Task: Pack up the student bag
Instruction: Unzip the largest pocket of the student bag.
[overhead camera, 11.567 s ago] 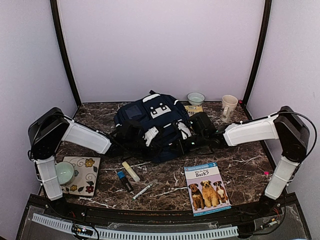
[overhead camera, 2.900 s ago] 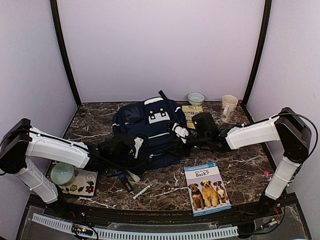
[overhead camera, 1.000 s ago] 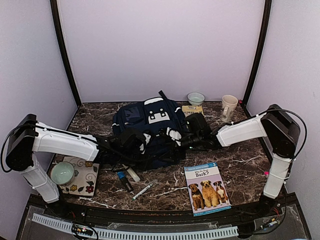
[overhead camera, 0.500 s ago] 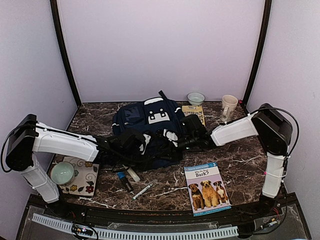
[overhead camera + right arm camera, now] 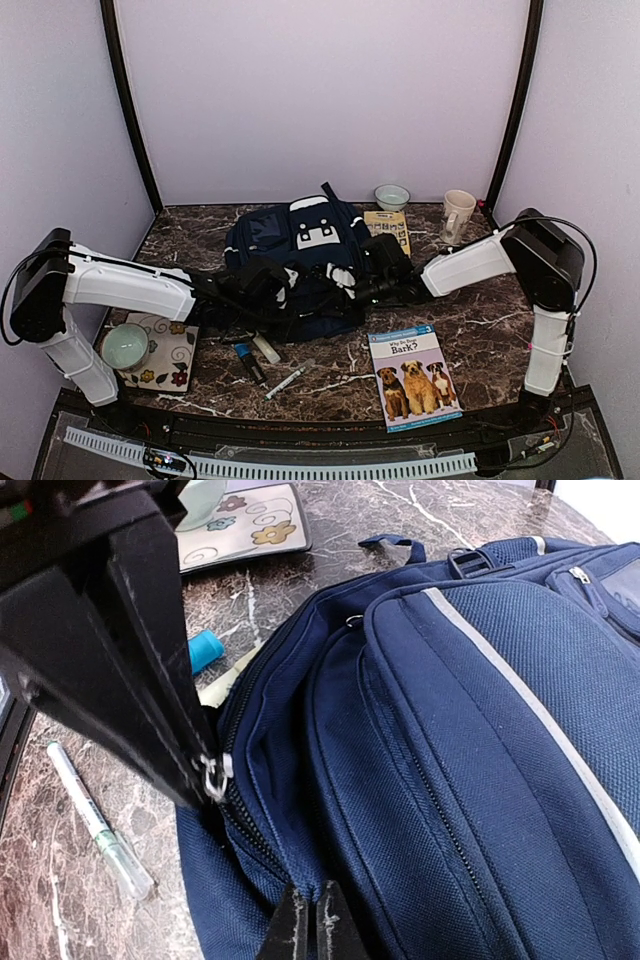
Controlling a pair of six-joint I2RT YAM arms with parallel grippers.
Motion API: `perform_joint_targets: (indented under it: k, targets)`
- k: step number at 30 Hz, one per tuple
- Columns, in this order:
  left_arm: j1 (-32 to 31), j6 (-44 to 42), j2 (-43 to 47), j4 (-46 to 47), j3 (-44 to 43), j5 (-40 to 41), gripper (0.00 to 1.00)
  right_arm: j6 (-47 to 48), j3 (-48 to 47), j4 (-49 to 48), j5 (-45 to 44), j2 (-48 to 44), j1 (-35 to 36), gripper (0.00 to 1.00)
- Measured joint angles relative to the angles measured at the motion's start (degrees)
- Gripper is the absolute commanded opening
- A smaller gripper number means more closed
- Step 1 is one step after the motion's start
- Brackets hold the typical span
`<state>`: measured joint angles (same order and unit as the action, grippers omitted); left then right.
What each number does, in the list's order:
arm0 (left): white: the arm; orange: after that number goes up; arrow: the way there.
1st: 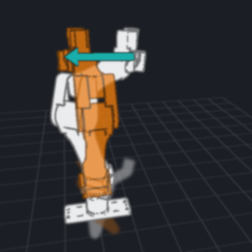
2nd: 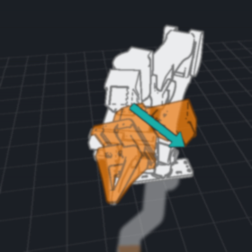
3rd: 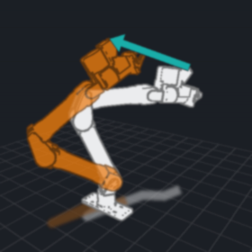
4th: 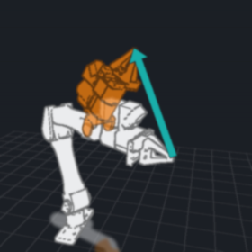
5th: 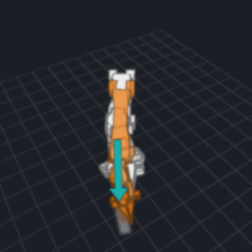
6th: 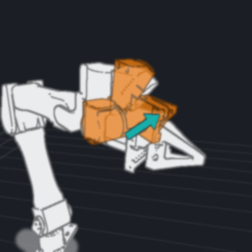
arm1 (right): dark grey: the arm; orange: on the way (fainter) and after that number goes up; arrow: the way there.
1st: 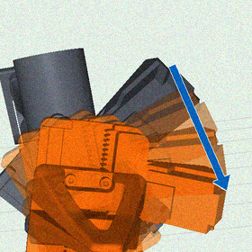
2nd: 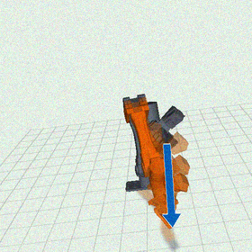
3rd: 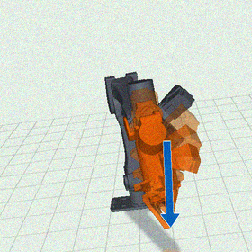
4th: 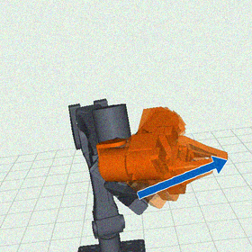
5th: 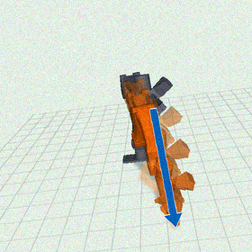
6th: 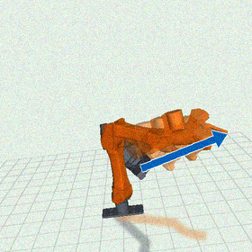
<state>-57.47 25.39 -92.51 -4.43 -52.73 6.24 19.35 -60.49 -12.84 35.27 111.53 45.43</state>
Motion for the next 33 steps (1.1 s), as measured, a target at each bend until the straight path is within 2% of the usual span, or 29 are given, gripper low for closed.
perform_joint_targets:
  k: [24, 25, 26, 30, 33]
  targets:
    - [6.29, 1.86, 8.22, -4.26, 6.95, -2.25, 0.00, 0.13, 5.90, -1.97, -3.06, -5.18, -0.48, 0.00]
    - [6.32, 1.81, 8.22, -4.09, 7.08, -2.32, 0.00, 0.00, 5.90, -1.95, -3.13, -5.25, -0.48, 0.03]
    - [6.32, 1.70, 8.22, -3.96, 7.19, -2.40, 0.00, -0.15, 5.92, -1.92, -3.13, -5.29, -0.48, 0.13]
    - [6.36, 1.16, 8.22, -2.93, 7.96, -2.82, 0.00, -1.51, 6.67, -1.49, -3.37, -6.49, -0.48, 0.58]
    - [6.38, 0.92, 8.22, -2.84, 8.13, -2.82, 0.00, -2.34, 7.72, -0.96, -3.87, -9.20, -0.33, 0.70]
